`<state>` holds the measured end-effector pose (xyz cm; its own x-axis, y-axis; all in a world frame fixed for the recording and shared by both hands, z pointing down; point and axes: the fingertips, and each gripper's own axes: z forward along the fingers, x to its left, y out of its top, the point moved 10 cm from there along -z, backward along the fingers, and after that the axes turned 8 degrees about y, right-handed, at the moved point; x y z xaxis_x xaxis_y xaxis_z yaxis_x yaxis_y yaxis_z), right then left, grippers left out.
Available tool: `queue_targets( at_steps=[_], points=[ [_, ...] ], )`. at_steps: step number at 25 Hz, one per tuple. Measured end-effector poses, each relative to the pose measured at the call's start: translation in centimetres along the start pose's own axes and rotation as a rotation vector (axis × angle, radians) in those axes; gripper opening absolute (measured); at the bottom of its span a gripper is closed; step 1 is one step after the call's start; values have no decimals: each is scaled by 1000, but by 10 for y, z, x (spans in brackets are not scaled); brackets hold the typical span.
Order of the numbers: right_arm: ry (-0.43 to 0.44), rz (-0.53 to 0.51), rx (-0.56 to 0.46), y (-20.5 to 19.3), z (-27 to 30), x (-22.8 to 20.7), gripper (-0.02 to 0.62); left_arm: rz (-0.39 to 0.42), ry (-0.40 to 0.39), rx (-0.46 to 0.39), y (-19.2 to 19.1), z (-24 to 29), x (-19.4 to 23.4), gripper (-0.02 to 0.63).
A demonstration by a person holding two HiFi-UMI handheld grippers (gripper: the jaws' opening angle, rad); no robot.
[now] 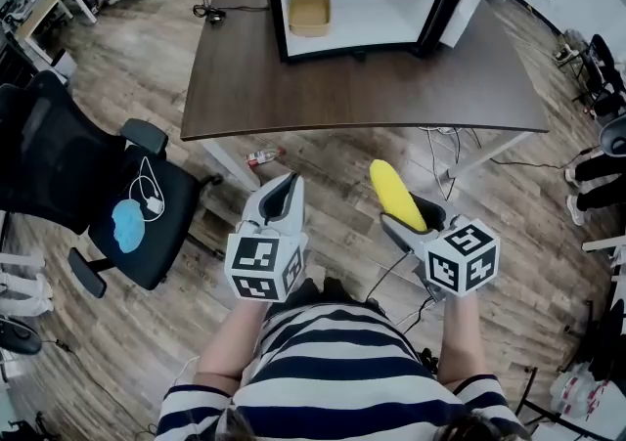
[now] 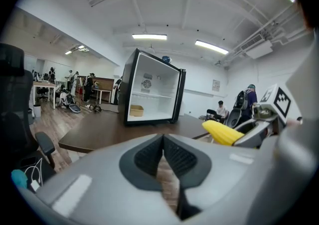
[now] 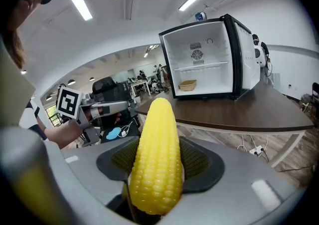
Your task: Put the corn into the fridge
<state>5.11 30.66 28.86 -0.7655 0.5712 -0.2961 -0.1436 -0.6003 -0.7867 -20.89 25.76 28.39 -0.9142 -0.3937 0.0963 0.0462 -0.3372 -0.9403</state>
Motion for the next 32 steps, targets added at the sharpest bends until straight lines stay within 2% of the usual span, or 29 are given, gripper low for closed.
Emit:
queue_targets(
  at_steps=[17,24,32],
  points=[
    [-11,-37,24,56,55,-20,258,-21,-51,-4,12,45,44,0],
    [-8,-60,27,80,70,-54,258,-21,-53,-21,24,81,42,0],
    [54,-104,35,109,89,-104,259,-37,-12,-38,38,131,34,0]
  ],
)
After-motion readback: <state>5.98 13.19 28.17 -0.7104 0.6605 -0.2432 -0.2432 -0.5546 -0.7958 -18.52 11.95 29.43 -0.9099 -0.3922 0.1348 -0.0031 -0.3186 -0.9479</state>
